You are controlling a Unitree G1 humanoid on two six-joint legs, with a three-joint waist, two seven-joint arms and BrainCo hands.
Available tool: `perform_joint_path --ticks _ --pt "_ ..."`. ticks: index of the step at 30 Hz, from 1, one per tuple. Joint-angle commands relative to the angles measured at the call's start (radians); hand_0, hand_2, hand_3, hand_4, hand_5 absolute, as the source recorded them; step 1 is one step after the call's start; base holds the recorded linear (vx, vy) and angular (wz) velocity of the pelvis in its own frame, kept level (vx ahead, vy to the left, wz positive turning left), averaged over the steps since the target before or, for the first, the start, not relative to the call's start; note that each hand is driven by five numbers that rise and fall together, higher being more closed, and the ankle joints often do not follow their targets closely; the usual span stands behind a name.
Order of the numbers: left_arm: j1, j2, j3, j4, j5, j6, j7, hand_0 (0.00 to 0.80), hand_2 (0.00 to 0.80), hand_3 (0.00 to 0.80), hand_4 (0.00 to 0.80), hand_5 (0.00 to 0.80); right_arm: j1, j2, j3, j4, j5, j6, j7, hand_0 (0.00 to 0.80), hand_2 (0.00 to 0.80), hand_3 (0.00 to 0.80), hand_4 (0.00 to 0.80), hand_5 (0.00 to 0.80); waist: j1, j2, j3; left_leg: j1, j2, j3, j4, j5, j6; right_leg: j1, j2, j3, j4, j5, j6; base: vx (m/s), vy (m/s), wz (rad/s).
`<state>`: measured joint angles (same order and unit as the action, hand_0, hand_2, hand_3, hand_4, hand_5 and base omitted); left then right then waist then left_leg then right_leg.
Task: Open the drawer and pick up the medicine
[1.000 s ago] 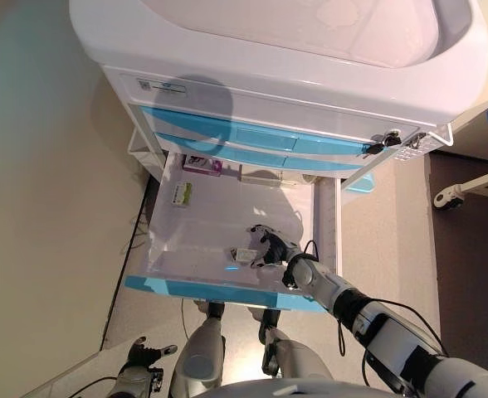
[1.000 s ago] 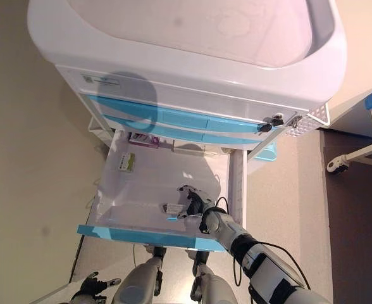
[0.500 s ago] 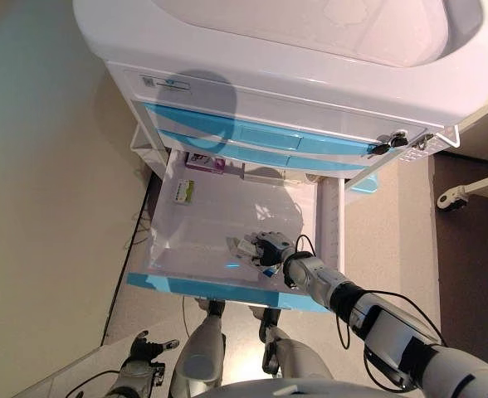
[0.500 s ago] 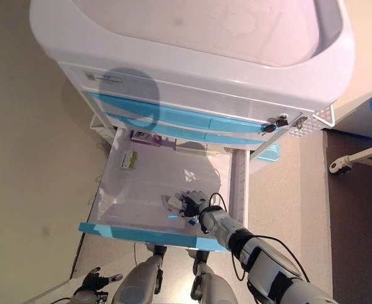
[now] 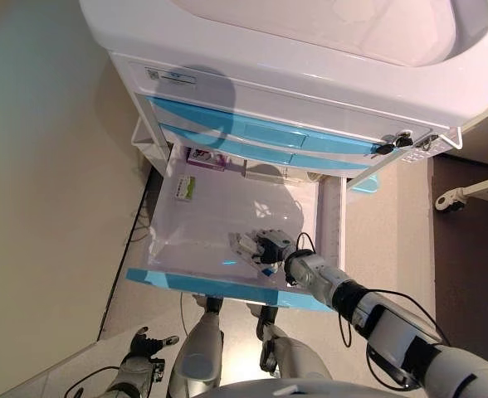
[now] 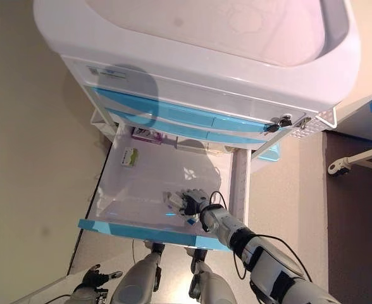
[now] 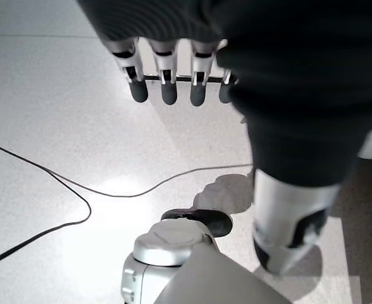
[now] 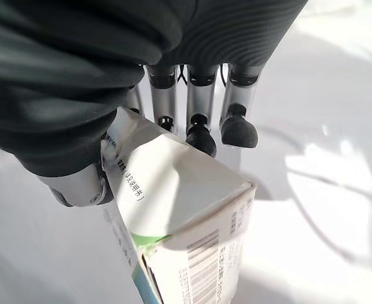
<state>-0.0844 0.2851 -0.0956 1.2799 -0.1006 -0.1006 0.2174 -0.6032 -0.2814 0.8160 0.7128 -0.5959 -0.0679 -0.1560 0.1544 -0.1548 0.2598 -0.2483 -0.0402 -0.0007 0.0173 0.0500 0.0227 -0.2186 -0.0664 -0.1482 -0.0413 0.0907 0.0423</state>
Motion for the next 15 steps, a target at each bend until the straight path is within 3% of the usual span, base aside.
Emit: perform_joint_path --ticks 1,9,15 --pt "0.020 0.012 0.033 0.042 0.000 0.007 -0.005 0.000 0.000 0.000 0.000 0.000 -0.017 -0.052 -0.072 -0.192 0.103 -0.033 0.045 0.800 0.800 0.800 0.800 0.800 -0.006 -0.015 -0.040 0.006 -0.026 0.006 -0.073 0.038 0.007 -0.047 -0.005 0.025 0.093 0.031 0.058 0.031 -0.013 -0.05" --pt "0.049 0.029 0.079 0.044 0.024 0.013 -0.048 0.000 0.000 0.000 0.000 0.000 -0.028 -0.226 -0.161 -0.491 0.326 -0.092 0.167 0.800 0.800 0.800 0.800 0.800 -0.017 -0.030 -0.083 0.042 -0.018 0.020 -0.075 0.026 0.002 -0.017 0.005 0.033 0.084 0.022 0.056 0.035 -0.024 -0.11" --pt "0.081 0.056 0.111 0.040 0.020 0.004 -0.100 0.000 0.000 0.000 0.000 0.000 -0.157 -0.493 -0.170 -0.706 0.698 -0.114 0.327 0.800 0.800 0.800 0.800 0.800 -0.019 -0.043 -0.127 0.069 -0.012 0.028 -0.082 0.023 -0.008 0.010 0.011 0.030 0.070 0.016 0.054 0.042 -0.024 -0.02"
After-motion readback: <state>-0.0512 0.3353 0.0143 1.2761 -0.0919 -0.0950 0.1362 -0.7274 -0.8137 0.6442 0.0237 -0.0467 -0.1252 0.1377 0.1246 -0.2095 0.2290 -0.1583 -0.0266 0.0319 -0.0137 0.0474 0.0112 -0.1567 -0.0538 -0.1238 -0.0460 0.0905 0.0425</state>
